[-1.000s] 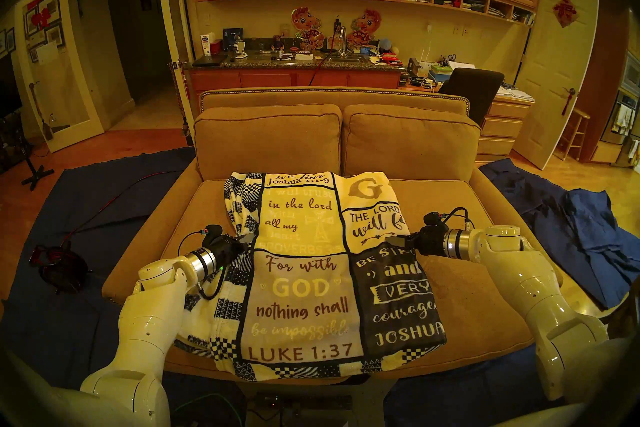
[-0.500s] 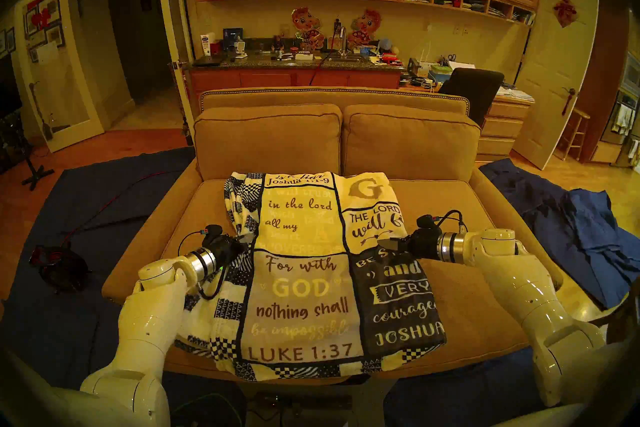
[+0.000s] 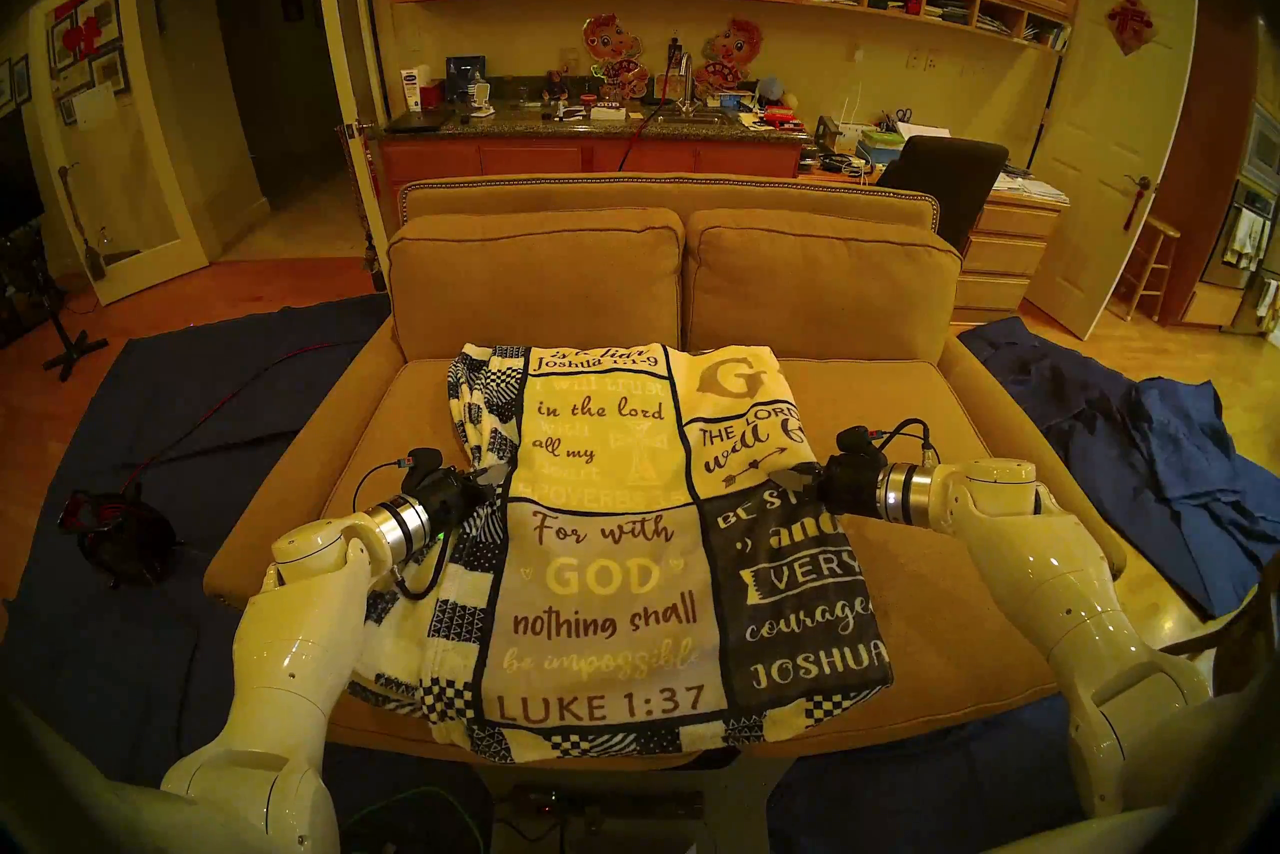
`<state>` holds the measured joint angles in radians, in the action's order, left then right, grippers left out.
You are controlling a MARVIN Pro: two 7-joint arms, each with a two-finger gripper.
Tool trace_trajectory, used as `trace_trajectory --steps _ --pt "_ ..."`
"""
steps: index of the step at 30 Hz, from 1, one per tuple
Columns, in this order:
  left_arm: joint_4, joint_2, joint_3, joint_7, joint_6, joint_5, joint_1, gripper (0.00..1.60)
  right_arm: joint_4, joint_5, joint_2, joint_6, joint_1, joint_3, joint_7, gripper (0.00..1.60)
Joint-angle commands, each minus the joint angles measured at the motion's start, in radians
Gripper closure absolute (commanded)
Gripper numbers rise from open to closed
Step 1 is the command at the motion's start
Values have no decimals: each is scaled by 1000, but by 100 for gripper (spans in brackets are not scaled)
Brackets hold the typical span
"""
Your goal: Fold the blanket in half twice
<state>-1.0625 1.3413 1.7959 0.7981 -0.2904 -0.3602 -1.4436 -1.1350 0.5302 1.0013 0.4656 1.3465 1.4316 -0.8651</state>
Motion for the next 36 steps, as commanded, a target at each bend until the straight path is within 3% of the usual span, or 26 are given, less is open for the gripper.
trace_trajectory --steps 1,8,15,26,36 --pt "-60 9 21 18 16 -26 -4 160 -64 41 -60 -31 19 87 -17 160" --pt "-134 16 43 40 30 -44 -17 160 -133 73 -105 -67 72 166 -56 160" --pt "-219 38 26 68 33 -41 -50 160 -247 103 -136 -114 148 249 -106 160" --pt "-374 67 -10 104 49 -41 -104 160 -400 155 -152 -157 278 420 -153 160" --pt "-510 72 33 109 65 -57 -190 160 -477 212 -143 -177 416 583 -152 160"
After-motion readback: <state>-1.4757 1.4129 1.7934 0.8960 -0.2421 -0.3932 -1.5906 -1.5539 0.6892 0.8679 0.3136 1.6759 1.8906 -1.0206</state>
